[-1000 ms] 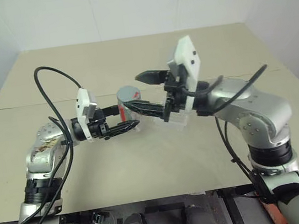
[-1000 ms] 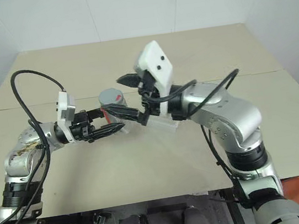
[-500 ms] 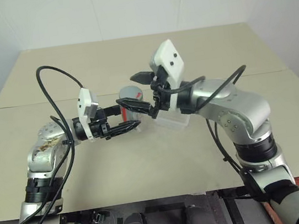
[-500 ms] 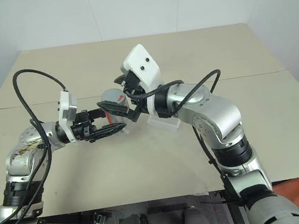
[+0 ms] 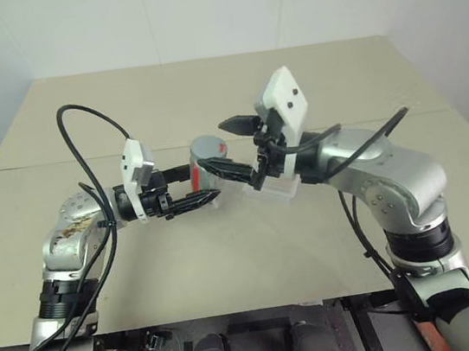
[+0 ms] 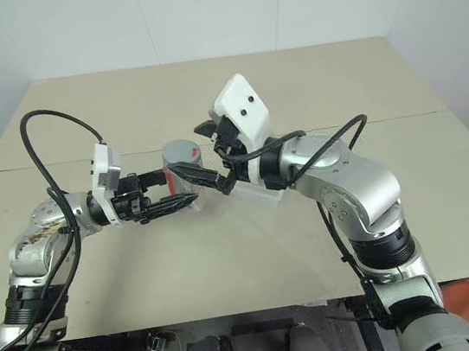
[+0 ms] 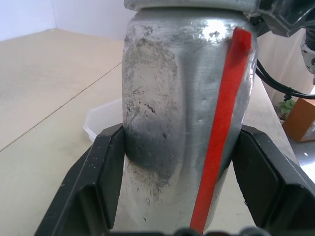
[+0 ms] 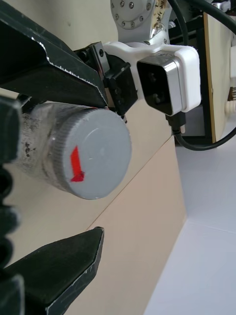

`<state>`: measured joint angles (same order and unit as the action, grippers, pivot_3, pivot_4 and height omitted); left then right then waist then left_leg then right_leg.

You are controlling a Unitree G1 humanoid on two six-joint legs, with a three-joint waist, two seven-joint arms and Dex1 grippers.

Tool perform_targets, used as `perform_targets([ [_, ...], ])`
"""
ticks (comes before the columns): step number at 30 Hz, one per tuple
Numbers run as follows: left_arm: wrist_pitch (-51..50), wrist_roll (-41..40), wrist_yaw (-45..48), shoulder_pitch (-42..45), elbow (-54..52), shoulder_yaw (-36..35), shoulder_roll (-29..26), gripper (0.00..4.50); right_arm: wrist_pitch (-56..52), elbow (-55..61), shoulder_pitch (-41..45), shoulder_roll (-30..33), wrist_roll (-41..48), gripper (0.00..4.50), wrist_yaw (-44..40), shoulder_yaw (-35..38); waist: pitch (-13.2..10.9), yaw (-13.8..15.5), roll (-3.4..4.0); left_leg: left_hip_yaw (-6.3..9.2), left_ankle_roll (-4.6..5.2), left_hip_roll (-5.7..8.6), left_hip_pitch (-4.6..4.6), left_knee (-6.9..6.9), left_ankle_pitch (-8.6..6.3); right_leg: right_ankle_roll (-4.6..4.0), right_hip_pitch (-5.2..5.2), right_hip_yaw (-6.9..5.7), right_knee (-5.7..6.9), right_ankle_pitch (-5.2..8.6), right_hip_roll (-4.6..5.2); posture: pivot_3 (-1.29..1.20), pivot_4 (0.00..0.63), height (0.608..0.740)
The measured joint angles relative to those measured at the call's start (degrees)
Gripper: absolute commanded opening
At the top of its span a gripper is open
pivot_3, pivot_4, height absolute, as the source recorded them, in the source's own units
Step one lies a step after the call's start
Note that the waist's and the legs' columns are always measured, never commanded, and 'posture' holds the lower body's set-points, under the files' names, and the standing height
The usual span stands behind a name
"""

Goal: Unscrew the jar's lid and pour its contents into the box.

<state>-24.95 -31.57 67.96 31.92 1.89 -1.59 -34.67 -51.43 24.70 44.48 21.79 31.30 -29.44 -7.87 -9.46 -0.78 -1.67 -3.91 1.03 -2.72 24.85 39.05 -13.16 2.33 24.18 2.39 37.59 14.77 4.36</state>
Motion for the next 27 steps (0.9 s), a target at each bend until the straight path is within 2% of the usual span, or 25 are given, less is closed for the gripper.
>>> perform_targets([
  [16, -0.07, -0.12, -0.10, -0.13, -0.10, -0.89, -0.49, 2.95, -0.06, 1.31, -2.06, 3.36, 1.46, 4.41, 0.60, 3.65, 0.00, -0.01, 0.00, 0.00, 0.00, 0.00, 0.00, 0.00, 0.00, 0.00, 0.00, 0.00, -0.01, 0.00, 0.00, 0.00, 0.150, 0.740],
  [27, -1.41, -1.55, 1.12, -1.37, -3.57, -1.21, -1.37, 2.95, -0.03, -1.03, -1.38, 2.19, 0.42, 4.41, 1.69, 3.70, 0.00, -0.03, 0.00, 0.00, 0.00, 0.00, 0.00, 0.00, 0.00, 0.00, 0.00, 0.01, -0.01, 0.00, 0.00, 0.00, 0.150, 0.740],
])
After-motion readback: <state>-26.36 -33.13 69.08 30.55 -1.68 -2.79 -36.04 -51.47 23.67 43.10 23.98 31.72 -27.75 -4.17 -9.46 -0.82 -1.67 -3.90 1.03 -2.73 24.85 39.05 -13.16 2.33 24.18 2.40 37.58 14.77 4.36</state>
